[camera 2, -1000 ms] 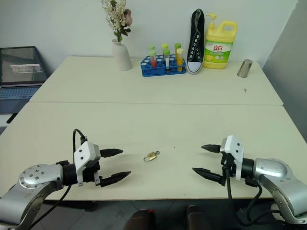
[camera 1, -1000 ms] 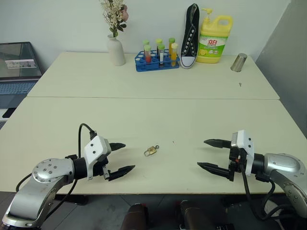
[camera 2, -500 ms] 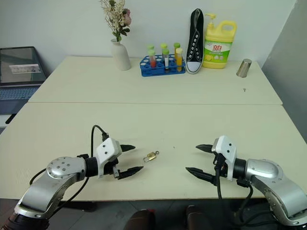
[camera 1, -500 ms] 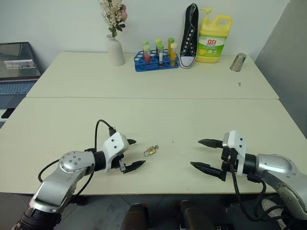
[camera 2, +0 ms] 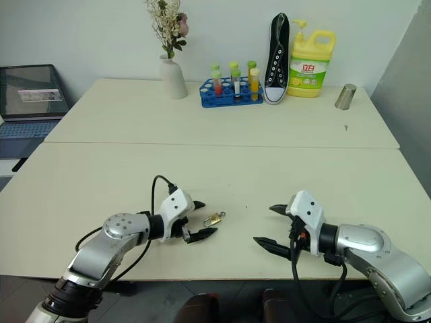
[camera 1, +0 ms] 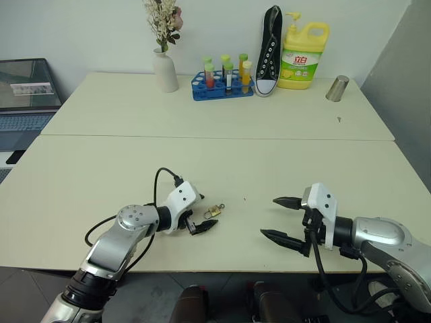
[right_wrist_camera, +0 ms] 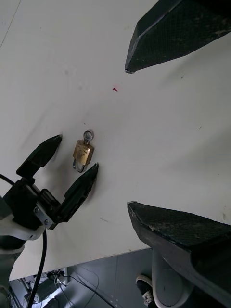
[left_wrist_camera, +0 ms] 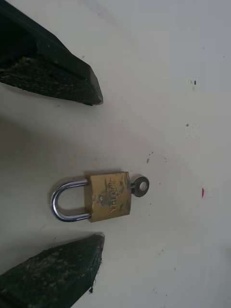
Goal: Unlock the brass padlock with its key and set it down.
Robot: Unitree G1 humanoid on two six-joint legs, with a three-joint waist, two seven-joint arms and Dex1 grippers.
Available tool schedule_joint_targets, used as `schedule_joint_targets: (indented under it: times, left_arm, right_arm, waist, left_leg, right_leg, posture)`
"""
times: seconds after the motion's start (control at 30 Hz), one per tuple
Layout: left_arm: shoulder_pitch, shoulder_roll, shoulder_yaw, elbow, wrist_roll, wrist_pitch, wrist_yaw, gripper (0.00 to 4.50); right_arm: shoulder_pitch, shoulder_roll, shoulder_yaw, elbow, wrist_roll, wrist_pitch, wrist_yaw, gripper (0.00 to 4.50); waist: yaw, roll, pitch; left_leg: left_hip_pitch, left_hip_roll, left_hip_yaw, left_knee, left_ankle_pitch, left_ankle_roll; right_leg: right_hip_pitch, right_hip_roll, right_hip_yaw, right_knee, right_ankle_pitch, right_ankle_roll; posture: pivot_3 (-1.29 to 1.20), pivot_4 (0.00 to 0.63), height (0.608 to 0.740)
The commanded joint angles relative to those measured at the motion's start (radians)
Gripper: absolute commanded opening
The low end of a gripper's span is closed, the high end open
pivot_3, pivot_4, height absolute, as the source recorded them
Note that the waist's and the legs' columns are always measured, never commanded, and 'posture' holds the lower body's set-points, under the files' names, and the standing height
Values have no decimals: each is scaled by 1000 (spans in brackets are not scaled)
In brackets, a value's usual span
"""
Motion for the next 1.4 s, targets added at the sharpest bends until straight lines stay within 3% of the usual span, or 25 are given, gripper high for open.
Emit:
schedule_joint_targets:
  times: [0.03, 0.2, 0.3, 0.63, 0.77, 0.93, 1.2, 1.4]
  left_arm:
    - [-15, -13, -40, 20, 30, 18, -3, 4500]
    - [-20, -1, -60, 2, 29, 56, -25, 4500]
    - [-20, 13, -70, -9, 35, 77, -41, 3938]
    - [-17, 40, -95, -17, 52, 129, -54, 962]
    - [-14, 53, -99, -24, 42, 112, -80, 964]
    - [-70, 54, -84, 21, 51, -128, -147, 964]
    - [-221, 6, -41, 183, -29, -472, -382, 964]
    - [-337, -51, -27, 359, 10, -652, -373, 964]
  right_arm:
    - [-11, -16, -23, -49, 18, 7, -5, 4460]
    - [-11, -17, -33, -60, 34, 16, -14, 4460]
    - [-11, -14, -38, -64, 40, 18, -20, 4500]
    - [-13, -10, -49, -70, 54, 13, -34, 4500]
    - [-7, -8, -56, -67, 49, -2, -36, 4500]
    - [46, -25, -88, -60, 22, -39, -36, 4500]
    - [140, -19, -135, -109, 15, -59, -67, 4500]
    - [152, -9, -154, -121, 22, -63, -82, 4500]
  waist:
    - [0, 0, 0]
    - [0, 0, 0]
    - [0, 0, -1]
    - [-4, 0, -1]
    - [-4, 0, -2]
    - [-3, 0, -1]
    - [4, -1, -1]
    - [-1, -1, -1]
  left_leg:
    - [0, 0, 0, 0, 0, 0]
    - [0, 0, 0, 0, 0, 0]
    - [0, 0, 0, 0, 0, 0]
    - [1, 1, 0, 0, 0, 0]
    - [1, 1, 0, 0, 0, 0]
    - [1, 1, 0, -1, 0, 0]
    - [-1, 0, 1, 0, 0, 0]
    - [-1, 1, 0, 0, 0, 0]
  right_leg:
    - [0, 0, 0, 0, 0, 0]
    - [0, 0, 0, 0, 0, 0]
    - [0, 0, 0, 0, 0, 0]
    - [0, 1, 1, 0, 0, 0]
    - [0, 1, 1, 0, 0, 0]
    - [0, 1, 1, 0, 0, 0]
    - [-1, 1, 1, -1, 0, 0]
    - [-1, 2, 0, 0, 0, 0]
  posture:
    - [0, 150, 740]
    - [0, 150, 740]
    - [0, 150, 740]
    - [0, 150, 740]
    - [0, 150, 740]
    - [0, 150, 740]
    - [0, 150, 740]
    - [0, 150, 740]
